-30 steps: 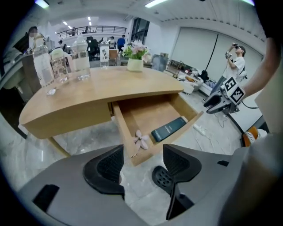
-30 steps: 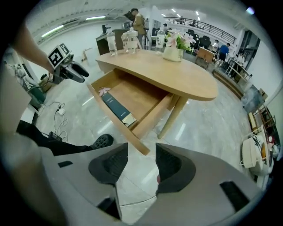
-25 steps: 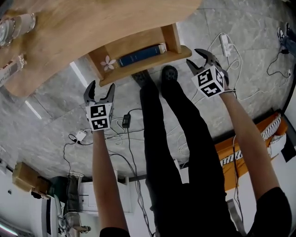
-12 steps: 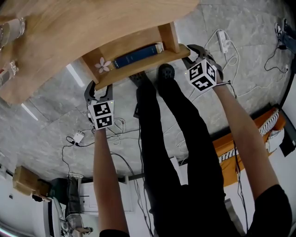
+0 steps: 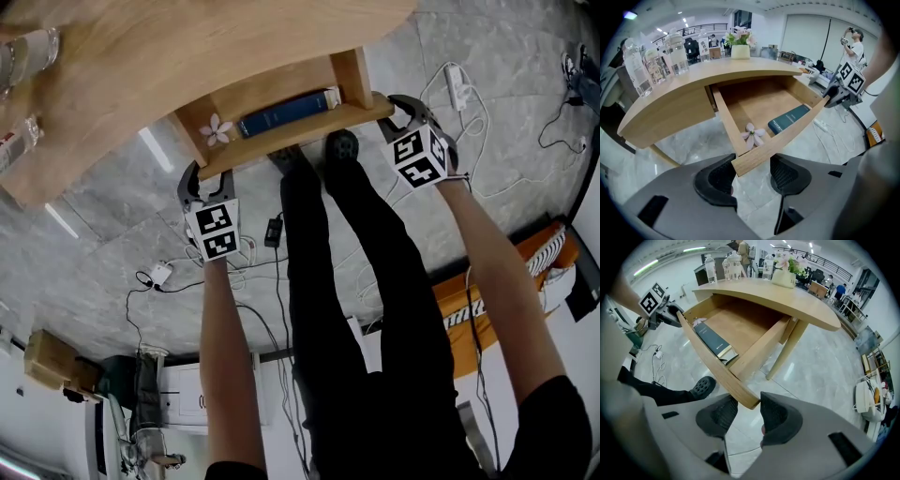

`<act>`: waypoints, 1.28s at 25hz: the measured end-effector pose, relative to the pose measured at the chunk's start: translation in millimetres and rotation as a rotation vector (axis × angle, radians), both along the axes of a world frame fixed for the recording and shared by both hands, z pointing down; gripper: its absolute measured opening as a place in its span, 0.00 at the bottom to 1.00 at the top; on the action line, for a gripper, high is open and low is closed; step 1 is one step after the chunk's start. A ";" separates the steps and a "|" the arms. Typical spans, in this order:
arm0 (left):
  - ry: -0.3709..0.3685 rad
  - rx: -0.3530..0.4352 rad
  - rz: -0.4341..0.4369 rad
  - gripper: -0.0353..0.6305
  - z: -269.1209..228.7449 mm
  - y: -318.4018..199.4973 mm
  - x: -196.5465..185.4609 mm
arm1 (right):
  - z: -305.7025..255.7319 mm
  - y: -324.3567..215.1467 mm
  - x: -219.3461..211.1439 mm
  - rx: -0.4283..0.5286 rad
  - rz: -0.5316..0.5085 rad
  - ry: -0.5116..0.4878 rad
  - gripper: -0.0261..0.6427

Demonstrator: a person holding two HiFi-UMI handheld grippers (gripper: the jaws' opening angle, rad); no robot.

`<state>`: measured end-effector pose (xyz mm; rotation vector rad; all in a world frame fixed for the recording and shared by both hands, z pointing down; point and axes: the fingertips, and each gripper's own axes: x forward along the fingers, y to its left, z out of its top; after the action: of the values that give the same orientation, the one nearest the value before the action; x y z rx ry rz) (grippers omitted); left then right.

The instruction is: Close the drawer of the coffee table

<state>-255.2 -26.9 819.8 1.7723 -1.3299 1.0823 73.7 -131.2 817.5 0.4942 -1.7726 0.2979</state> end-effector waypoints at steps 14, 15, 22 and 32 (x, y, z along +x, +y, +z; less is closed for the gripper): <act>-0.029 0.038 0.037 0.40 -22.9 -4.2 -1.1 | -20.0 -3.9 1.0 0.038 0.030 -0.045 0.26; -0.029 0.044 0.039 0.40 -24.6 -5.1 -1.3 | -21.7 -4.5 1.1 0.044 0.033 -0.050 0.26; -0.039 0.086 0.027 0.40 -32.6 -29.7 -9.3 | -30.8 -26.4 -5.3 0.089 0.066 -0.081 0.26; -0.038 0.115 -0.002 0.41 -31.5 -68.2 -24.1 | -30.7 -63.5 -17.8 0.137 0.086 -0.103 0.26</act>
<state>-279.4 -95.1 788.3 1.8410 -1.4419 1.0618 55.9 -194.7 786.9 0.6640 -1.8830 0.2667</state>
